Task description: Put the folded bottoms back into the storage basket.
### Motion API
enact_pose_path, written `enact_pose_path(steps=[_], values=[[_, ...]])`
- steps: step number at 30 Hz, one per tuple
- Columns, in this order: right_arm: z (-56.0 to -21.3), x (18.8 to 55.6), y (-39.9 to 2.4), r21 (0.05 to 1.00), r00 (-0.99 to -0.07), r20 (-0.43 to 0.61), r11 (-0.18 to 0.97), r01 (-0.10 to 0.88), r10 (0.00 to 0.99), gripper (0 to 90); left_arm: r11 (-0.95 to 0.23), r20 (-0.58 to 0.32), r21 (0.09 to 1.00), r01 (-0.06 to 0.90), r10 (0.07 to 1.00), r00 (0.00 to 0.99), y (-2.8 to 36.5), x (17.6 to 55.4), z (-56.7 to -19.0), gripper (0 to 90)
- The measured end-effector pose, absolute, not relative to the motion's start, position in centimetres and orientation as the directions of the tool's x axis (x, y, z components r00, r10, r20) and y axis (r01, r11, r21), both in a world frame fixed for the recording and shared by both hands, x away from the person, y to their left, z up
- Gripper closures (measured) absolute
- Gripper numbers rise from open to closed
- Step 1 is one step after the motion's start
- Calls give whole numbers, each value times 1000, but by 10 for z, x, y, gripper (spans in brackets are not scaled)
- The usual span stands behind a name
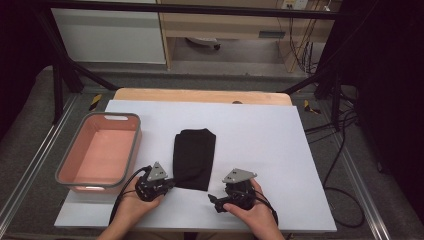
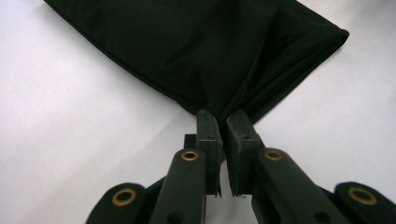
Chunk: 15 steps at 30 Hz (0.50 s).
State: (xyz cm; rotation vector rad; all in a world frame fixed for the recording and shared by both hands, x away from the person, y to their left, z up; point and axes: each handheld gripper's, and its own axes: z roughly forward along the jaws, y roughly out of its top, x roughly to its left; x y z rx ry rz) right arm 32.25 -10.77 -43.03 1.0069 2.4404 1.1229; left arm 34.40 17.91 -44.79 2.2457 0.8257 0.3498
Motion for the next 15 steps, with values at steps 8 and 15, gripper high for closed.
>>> enact_pose_path(steps=[8, 15], values=[[-437, 315, -90, 727, -739, 28, 494, 477, 673, 154, -562, 10, 685, 464, 644, 765, 185, 325, -446, 854], [-442, 304, -76, 722, -756, 26, 511, 466, 654, 206, -570, 4, 677, 466, 636, 771, 190, 311, -445, 856]])
